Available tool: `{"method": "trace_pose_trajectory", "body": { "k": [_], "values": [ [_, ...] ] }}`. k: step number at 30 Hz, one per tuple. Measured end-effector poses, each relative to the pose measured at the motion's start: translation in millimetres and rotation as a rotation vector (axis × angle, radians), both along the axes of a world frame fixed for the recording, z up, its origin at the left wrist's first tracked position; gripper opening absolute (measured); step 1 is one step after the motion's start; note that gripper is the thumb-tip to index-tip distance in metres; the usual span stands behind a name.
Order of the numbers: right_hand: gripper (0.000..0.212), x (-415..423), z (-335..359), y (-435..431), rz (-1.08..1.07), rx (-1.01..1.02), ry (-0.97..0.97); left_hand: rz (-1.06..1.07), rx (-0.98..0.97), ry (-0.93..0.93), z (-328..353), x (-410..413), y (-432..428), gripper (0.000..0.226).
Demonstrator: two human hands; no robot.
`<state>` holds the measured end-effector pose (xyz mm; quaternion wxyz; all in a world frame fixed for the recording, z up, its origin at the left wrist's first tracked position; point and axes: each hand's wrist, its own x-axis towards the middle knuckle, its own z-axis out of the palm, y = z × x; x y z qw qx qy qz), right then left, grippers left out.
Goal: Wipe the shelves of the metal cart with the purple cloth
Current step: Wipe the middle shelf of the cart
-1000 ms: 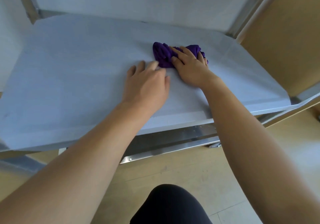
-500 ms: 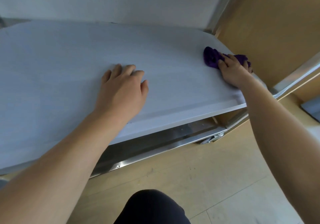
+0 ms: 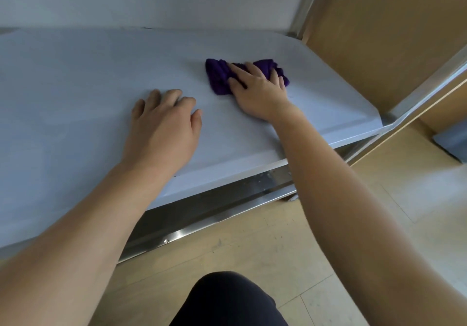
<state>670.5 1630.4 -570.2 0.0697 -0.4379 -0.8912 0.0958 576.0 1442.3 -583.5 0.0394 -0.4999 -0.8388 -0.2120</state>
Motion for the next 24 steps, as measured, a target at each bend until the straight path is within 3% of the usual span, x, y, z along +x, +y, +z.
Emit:
{"method": "trace_pose_trajectory", "body": {
  "k": [3, 8, 14, 24],
  "values": [
    [0.055, 27.7, 1.6, 30.2, -0.063, -0.016, -0.020, -0.014, 0.028, -0.009, -1.2, -1.3, -1.2, 0.038],
    [0.055, 101.3, 8.1, 90.3, -0.381, -0.048, -0.055, -0.002, 0.011, -0.008, -0.2, 2.9, 1.8, 0.037],
    [0.053, 72.2, 8.5, 86.2, -0.409, -0.076, -0.052, 0.026, -0.021, -0.016, 0.8, 8.0, 5.0, 0.039],
    [0.053, -87.8, 4.6, -27.7, 0.119, -0.063, -0.042, 0.038, 0.013, 0.001, -2.6, 6.0, 5.7, 0.036]
  ]
}}
